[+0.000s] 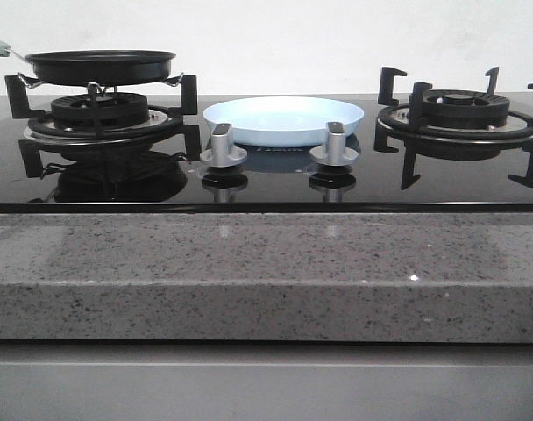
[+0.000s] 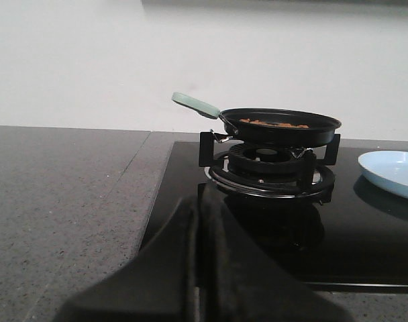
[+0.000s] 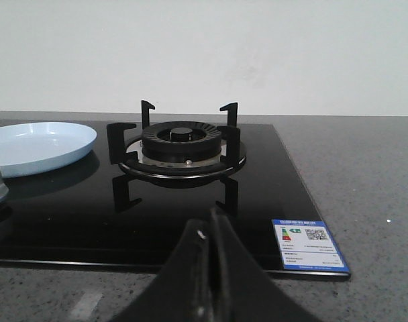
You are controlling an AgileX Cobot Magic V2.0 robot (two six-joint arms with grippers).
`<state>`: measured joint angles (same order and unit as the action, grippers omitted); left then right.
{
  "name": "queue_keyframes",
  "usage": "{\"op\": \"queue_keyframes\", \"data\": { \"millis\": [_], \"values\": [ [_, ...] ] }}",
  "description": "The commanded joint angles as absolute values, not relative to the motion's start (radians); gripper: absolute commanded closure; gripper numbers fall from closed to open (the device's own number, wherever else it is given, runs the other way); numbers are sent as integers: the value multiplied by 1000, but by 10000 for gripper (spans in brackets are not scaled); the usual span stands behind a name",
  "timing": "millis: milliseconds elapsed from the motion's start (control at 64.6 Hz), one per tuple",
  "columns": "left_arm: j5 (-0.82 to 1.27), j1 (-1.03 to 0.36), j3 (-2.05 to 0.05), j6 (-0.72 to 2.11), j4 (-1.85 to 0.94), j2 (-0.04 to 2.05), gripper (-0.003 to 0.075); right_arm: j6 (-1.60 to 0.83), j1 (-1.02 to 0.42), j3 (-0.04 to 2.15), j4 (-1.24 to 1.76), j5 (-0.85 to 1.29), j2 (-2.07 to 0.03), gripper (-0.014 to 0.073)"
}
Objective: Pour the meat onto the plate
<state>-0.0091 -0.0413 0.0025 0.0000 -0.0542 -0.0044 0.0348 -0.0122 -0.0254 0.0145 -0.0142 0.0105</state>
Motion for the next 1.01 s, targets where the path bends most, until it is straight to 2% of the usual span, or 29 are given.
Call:
{"op": "queue_keyframes", "data": {
  "millis": [0,697,712,898,991],
  "values": [
    [-94,-50,10,0,-62,-20,741,36,-8,-21,8,-100,27,708],
    [-94,-50,10,0,-62,-20,741,36,-8,-21,8,-100,27,708],
    [-95,-50,10,0,-62,-20,741,36,-8,-21,8,-100,27,662],
    [-124,-50,0,0,-64,-20,741,36,-8,-18,8,-123,27,662],
    [-90,-50,-55,0,-75,-18,741,36,-8,26,8,-70,27,662]
  ]
}}
